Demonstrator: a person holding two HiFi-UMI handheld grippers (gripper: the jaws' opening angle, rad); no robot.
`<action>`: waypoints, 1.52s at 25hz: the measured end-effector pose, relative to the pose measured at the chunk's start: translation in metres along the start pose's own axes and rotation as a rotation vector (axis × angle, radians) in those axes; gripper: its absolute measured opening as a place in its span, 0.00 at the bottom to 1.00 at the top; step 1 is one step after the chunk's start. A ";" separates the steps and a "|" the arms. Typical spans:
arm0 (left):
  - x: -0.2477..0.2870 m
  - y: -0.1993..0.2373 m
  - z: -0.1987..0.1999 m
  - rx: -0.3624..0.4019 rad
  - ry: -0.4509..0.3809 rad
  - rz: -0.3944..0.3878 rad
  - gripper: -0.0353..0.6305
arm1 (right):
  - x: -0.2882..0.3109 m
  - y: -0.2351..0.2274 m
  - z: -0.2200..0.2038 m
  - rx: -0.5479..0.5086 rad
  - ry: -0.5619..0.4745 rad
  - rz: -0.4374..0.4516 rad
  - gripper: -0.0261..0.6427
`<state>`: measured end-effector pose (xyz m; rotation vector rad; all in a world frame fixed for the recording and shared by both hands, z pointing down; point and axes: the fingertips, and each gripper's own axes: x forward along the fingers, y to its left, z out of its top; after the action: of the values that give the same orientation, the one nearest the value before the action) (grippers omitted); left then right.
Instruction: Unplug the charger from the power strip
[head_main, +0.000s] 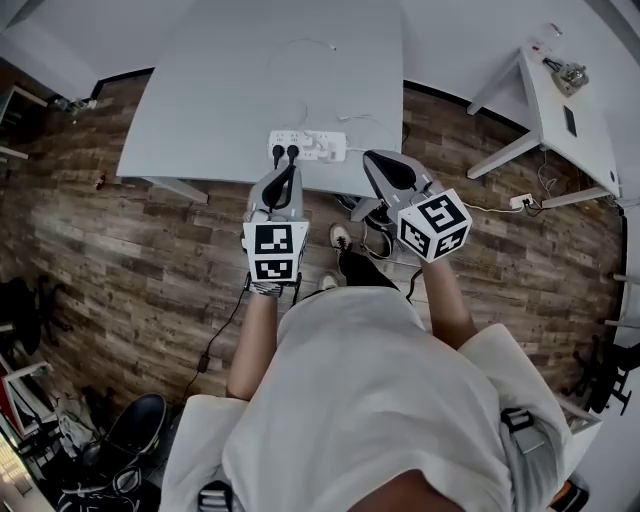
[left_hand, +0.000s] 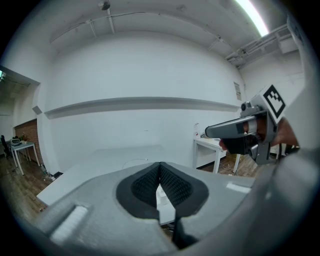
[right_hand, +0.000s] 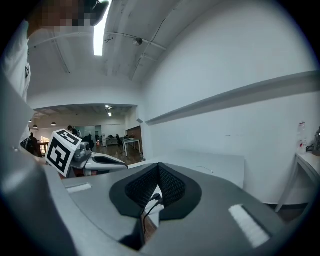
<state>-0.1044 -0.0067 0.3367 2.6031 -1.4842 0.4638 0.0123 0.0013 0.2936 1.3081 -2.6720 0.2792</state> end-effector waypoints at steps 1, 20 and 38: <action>0.007 0.001 -0.004 -0.005 0.005 -0.004 0.06 | 0.007 -0.004 -0.003 0.003 0.004 0.006 0.04; 0.104 -0.006 -0.055 -0.062 0.100 -0.068 0.06 | 0.095 -0.085 -0.091 0.011 0.168 0.112 0.04; 0.172 -0.015 -0.114 -0.137 0.268 -0.015 0.19 | 0.146 -0.114 -0.189 -0.025 0.373 0.276 0.04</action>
<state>-0.0337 -0.1130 0.4994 2.3386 -1.3562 0.6559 0.0247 -0.1351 0.5205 0.7824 -2.5126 0.4694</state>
